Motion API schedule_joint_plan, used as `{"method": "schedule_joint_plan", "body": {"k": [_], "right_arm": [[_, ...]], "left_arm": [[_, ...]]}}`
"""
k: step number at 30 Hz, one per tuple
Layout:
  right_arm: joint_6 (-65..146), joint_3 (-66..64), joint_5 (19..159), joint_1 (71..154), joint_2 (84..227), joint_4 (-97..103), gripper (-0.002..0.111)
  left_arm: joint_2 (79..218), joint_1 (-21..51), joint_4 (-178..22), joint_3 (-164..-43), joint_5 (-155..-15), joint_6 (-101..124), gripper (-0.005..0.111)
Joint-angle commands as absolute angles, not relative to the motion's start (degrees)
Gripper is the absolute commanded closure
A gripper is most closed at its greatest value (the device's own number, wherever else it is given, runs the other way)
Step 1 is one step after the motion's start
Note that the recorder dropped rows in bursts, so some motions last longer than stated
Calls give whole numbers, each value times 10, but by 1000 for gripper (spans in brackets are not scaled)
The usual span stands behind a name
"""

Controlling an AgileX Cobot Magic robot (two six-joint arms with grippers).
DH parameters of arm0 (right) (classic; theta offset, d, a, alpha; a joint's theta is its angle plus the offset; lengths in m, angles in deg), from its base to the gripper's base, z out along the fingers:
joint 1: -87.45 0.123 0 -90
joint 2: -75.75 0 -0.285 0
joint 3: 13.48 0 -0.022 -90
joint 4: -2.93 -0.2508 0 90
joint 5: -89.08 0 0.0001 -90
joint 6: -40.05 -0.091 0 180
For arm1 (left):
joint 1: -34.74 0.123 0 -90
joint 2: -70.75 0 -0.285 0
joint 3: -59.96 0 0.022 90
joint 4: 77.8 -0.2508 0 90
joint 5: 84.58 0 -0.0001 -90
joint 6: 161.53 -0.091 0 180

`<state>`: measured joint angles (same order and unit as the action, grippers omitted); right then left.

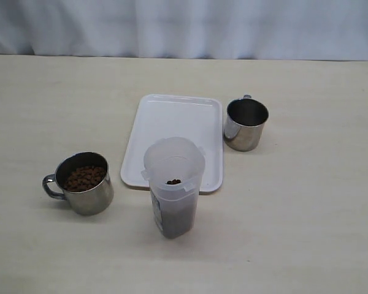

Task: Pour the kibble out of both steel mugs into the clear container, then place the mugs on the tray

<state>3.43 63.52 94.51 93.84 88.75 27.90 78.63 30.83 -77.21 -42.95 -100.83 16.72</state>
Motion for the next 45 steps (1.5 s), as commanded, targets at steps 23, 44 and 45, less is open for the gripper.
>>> {"method": "schedule_joint_plan", "body": {"k": [23,44,45], "right_arm": [[417,637,965,936,885,-62,104],[306,637,969,936,835,19,104],[306,637,969,935,835,19,104]], "left_arm": [[785,310,-772,-428,-1004,166,107],[785,310,-772,-428,-1005,166,107],[785,310,-772,-428,-1005,166,107]]}}
